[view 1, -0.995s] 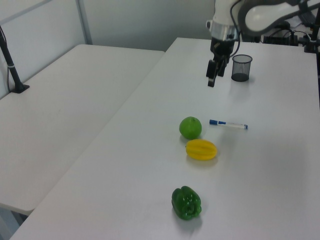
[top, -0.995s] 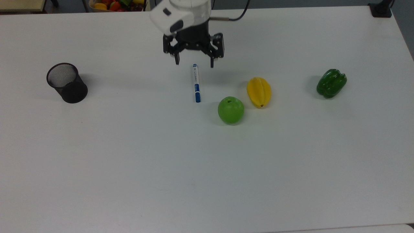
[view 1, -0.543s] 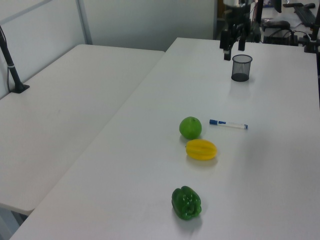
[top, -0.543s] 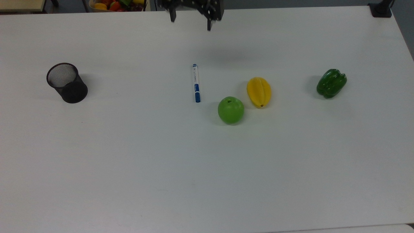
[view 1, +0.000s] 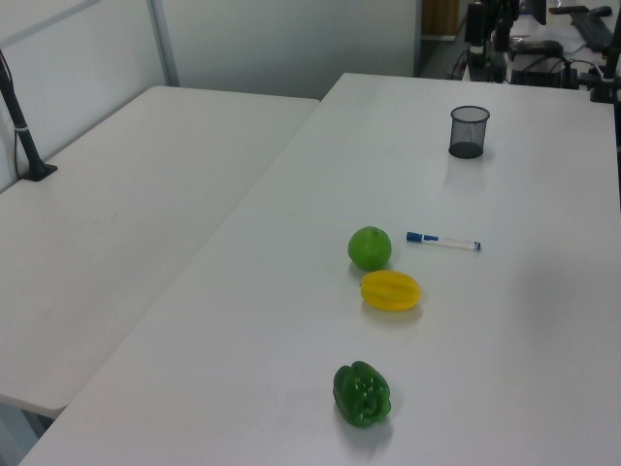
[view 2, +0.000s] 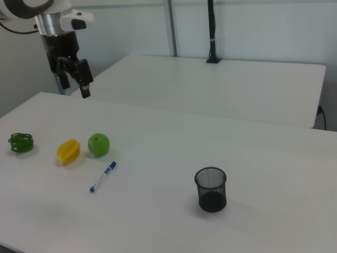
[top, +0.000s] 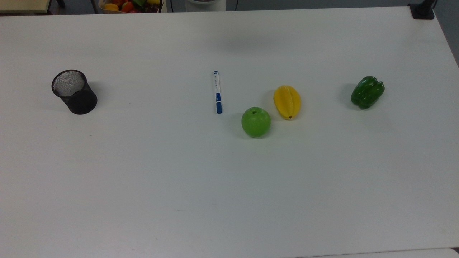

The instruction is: Take marker pen

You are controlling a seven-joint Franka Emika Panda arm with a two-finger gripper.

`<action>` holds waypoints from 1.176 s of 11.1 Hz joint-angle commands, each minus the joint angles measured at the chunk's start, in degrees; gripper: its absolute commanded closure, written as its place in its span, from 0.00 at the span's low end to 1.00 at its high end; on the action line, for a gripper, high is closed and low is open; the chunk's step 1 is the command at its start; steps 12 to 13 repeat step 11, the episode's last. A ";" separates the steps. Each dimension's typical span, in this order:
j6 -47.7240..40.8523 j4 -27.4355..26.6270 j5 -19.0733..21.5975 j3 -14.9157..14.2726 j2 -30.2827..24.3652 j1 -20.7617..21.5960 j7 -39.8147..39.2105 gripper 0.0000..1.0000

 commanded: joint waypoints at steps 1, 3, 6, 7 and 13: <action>0.20 -1.01 1.74 -7.53 -2.43 4.44 -8.40 0.00; 3.35 -1.97 1.74 -9.74 -2.44 5.42 -15.86 0.00; 10.30 -4.35 1.74 -9.75 -1.91 5.42 -20.97 0.00; 10.40 -4.44 1.74 -9.66 -1.56 5.42 -20.56 0.00; 10.22 -4.35 2.00 -9.40 -1.55 5.42 -19.68 0.00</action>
